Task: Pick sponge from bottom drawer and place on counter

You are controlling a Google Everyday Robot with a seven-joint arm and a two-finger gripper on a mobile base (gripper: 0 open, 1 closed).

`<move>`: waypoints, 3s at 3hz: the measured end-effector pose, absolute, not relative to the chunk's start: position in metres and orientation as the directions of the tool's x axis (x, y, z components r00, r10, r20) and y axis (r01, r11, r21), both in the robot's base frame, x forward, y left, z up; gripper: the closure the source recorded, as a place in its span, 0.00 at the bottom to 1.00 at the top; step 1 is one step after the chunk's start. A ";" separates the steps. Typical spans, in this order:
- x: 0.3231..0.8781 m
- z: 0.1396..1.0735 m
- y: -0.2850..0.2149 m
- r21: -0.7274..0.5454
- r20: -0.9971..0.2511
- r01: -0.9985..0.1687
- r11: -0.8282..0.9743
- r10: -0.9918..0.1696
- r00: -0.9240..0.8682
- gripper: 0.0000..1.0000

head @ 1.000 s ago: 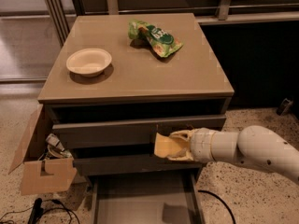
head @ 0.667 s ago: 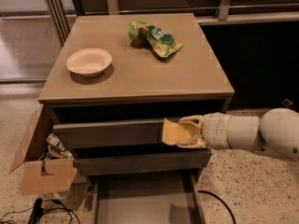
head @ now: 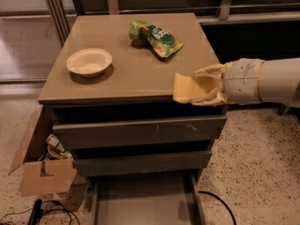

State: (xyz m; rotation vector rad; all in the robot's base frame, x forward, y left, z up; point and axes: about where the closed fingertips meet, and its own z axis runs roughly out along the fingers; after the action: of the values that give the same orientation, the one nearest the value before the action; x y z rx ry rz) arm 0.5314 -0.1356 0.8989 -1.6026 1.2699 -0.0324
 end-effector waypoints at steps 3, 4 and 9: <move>0.590 0.937 -0.114 -0.683 -0.589 -0.724 0.100 -0.662 0.464 1.00; 0.637 0.955 -0.109 -0.653 -0.641 -0.743 0.144 -0.627 0.442 1.00; 0.694 0.871 -0.125 -0.516 -0.616 -0.841 0.163 -0.752 0.232 1.00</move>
Offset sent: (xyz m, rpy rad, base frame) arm 0.0790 0.0261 0.0637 0.0898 0.0323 0.1062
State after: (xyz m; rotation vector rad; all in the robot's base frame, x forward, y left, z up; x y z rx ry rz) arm 0.6943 -0.1249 0.8715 -1.5969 1.5288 0.1224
